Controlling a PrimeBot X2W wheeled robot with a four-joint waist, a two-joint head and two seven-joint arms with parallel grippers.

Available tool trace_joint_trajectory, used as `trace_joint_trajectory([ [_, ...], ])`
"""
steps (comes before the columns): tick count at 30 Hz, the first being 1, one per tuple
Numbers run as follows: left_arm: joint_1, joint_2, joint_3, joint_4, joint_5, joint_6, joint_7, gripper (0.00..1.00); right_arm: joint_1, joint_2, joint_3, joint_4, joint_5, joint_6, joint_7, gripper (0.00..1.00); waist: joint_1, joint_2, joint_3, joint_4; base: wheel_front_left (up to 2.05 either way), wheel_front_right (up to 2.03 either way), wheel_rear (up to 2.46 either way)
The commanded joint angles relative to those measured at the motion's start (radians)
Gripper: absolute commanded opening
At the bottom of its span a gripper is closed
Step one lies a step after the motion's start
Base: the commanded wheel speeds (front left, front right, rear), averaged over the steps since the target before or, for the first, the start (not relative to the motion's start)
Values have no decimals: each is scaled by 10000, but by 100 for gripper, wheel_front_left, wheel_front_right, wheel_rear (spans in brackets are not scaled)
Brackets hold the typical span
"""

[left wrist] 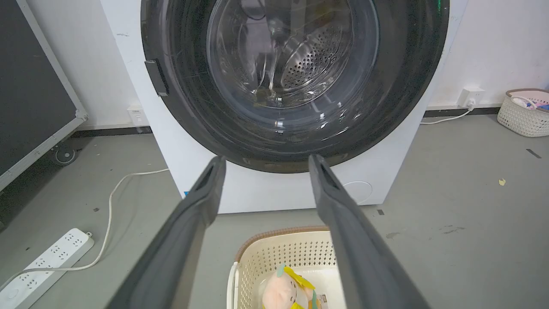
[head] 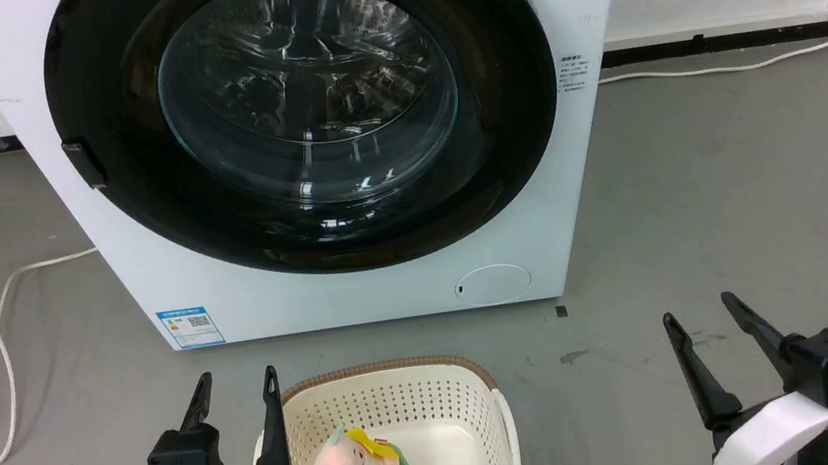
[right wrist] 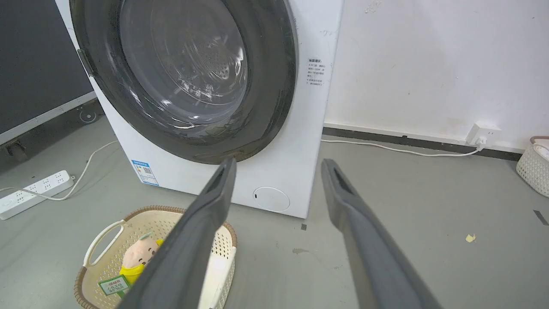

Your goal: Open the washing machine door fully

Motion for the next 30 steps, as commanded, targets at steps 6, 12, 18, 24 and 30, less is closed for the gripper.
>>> trace_joint_trajectory([
  [6, -223, 3, -117, -13, -116, 24, -221, 100, -391, 11, -47, 17, 336, -2, -211, 100, 0, 0, 238, 67, 0, 0, 0],
  [12, -434, 4, -218, -61, -176, 43, -346, 100, -844, -44, -109, 84, 699, -2, -259, 100, 0, 0, 584, 201, 0, 0, 0],
  [18, -646, 5, -309, -123, -215, 54, -471, 100, -1550, -216, -231, 94, 1317, -3, -113, 100, 0, 0, 995, 367, 0, 0, 0],
  [24, -849, 5, -441, -184, -323, 99, -596, 100, -2461, -350, -539, 251, 2016, -3, 154, 100, 0, 0, 1397, 546, 0, 0, 0],
  [30, -1012, 6, -586, -215, -417, 149, -701, 100, -3318, -309, -886, 567, 2606, -4, 468, 100, 0, 0, 1698, 693, 0, 0, 0],
])
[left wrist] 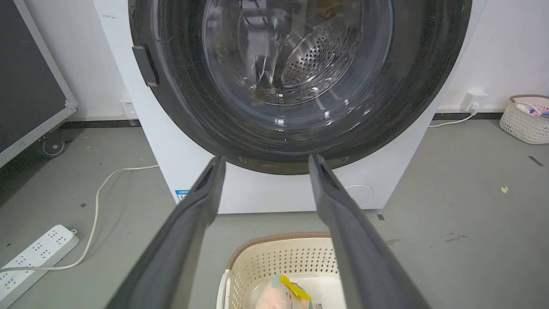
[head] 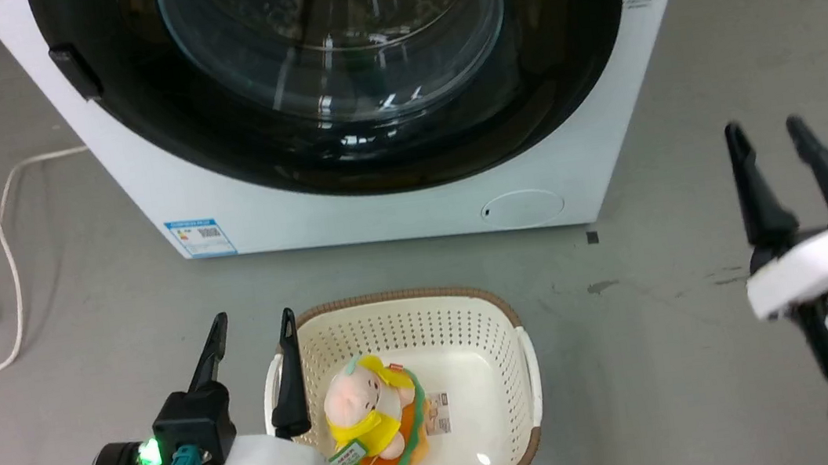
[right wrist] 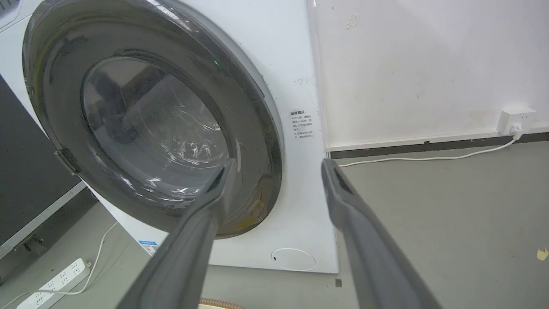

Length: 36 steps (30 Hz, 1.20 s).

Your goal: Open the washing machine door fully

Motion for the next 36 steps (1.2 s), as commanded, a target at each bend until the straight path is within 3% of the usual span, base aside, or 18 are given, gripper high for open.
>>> trace_joint_trajectory([
  [1, -228, 6, -56, -75, -80, 68, -125, 100, -539, -9, -174, 225, 292, -2, 126, 100, -2, -1, 161, 92, 0, 0, 0],
  [14, -481, 8, -306, -109, -291, 165, -376, 100, -2956, 31, -1198, 1791, 1054, -3, 762, 100, -2, -1, 772, 469, 0, 0, 0],
  [15, -501, 8, -324, -116, -310, 176, -397, 100, -3135, 26, -1263, 1909, 1082, -3, 802, 79, -2, -1, 820, 501, 0, 0, 0],
  [16, -519, 8, -344, -122, -328, 185, -417, 100, -3306, 23, -1334, 2032, 1113, -3, 842, 24, -2, -1, 867, 532, 0, 0, 0],
  [17, -536, 8, -368, -128, -346, 193, -438, 100, -3482, 23, -1418, 2169, 1155, -3, 890, 0, -2, -1, 913, 568, 0, 0, 0],
  [26, -702, 9, -574, -154, -506, 251, -628, 100, -5311, -24, -2508, 3843, 1627, -4, 1536, 0, -2, -1, 1343, 894, 0, 0, 0],
  [36, -897, 11, -843, -192, -682, 333, -836, 100, -7179, -214, -3410, 5528, 2360, -4, 3024, 0, -2, -1, 1778, 1293, 0, 0, 0],
])
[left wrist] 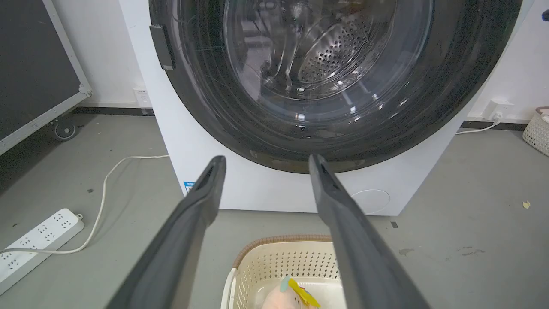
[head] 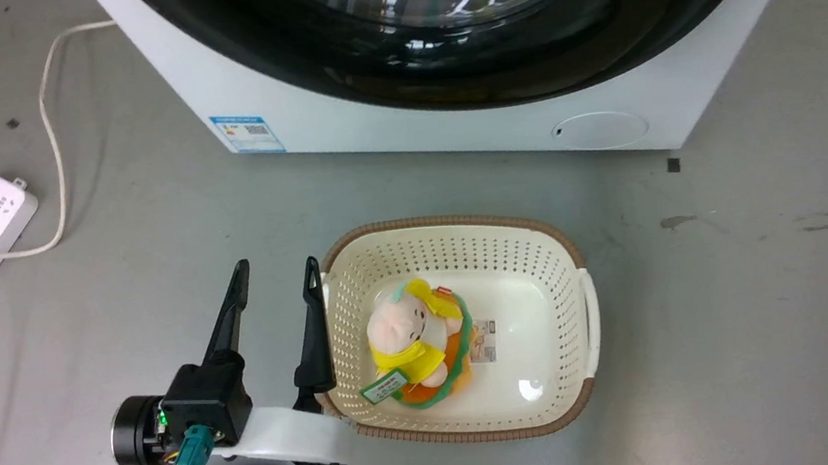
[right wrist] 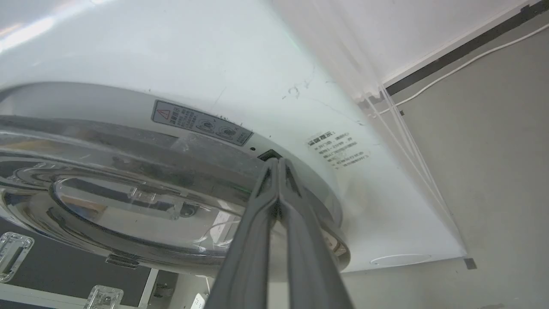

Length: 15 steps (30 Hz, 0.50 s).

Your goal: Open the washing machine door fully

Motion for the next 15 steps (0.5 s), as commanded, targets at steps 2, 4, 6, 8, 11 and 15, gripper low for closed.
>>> trace_joint_trajectory([
  [2, -153, 9, -100, -30, -84, 79, -122, 100, -670, -129, -288, 476, 271, -1, 356, 0, -1, -1, 115, 118, 0, 0, 0],
  [4, -175, 9, -154, -33, -114, 93, -164, 100, -1004, -200, -491, 844, 398, -1, 672, 0, -1, -1, 183, 186, 0, 0, 0],
  [6, -204, 9, -215, -32, -147, 110, -206, 100, -1341, -277, -714, 1228, 525, -1, 975, 0, -1, -1, 250, 250, 0, 0, 0],
  [8, -237, 10, -276, -31, -181, 130, -247, 100, -1683, -366, -902, 1610, 612, -1, 1276, 0, -1, -1, 319, 312, 0, 0, 0],
  [11, -291, 10, -361, -40, -240, 162, -310, 100, -2177, -501, -1129, 2118, 693, -1, 1666, 0, -1, -1, 435, 397, 0, 0, 0],
  [15, -378, 11, -454, -62, -312, 199, -393, 100, -2807, -715, -1342, 2766, 690, -2, 2113, 0, -1, -1, 627, 494, 0, 0, 0],
])
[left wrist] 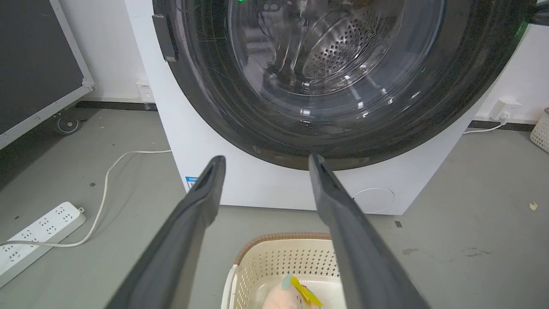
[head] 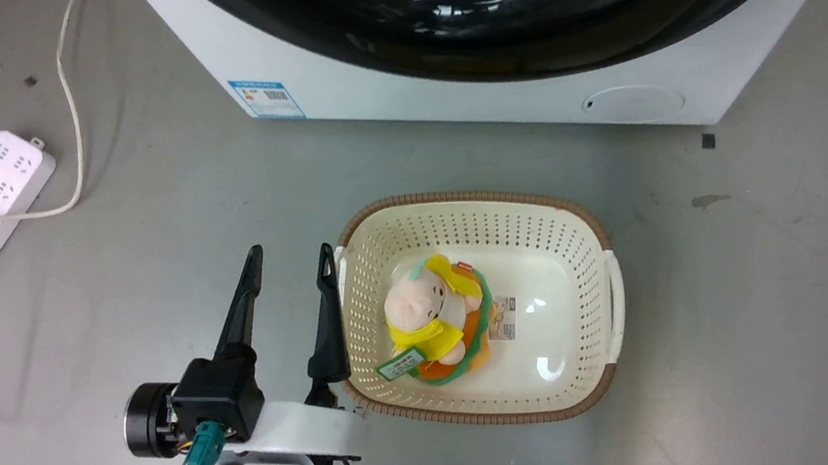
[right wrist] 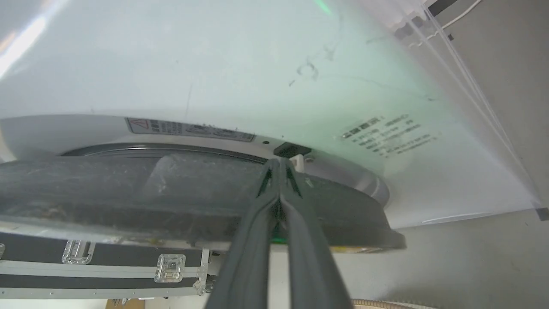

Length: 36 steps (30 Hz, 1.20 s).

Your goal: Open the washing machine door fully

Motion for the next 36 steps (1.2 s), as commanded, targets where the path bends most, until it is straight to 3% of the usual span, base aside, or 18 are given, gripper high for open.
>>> trace_joint_trajectory([
  [1, -177, 11, -82, -34, -93, 58, -115, 100, -511, -152, -160, 352, 102, 12, 214, 0, 0, -1, 116, 63, 0, 0, 0],
  [10, -452, 12, -262, -44, -266, 131, -303, 100, -1710, -538, -494, 1559, 307, 11, 1755, 0, 0, -1, 512, 280, 0, 0, 0],
  [19, -564, 13, -296, 68, -339, 162, -492, 100, -1258, -680, -756, 1973, 797, 10, 3078, 0, 0, -1, 103, 318, 0, 0, 0],
  [29, -294, 14, -297, 268, -312, 85, -659, 100, -64, -81, -1169, 1577, 1819, 10, 4617, 0, 0, -1, -893, 124, 0, 0, 0],
  [36, 144, 14, -151, 434, -193, -24, -659, 100, 1769, 703, -931, 371, 2088, 10, 5604, 0, 0, -1, -1818, -70, 0, 0, 0],
])
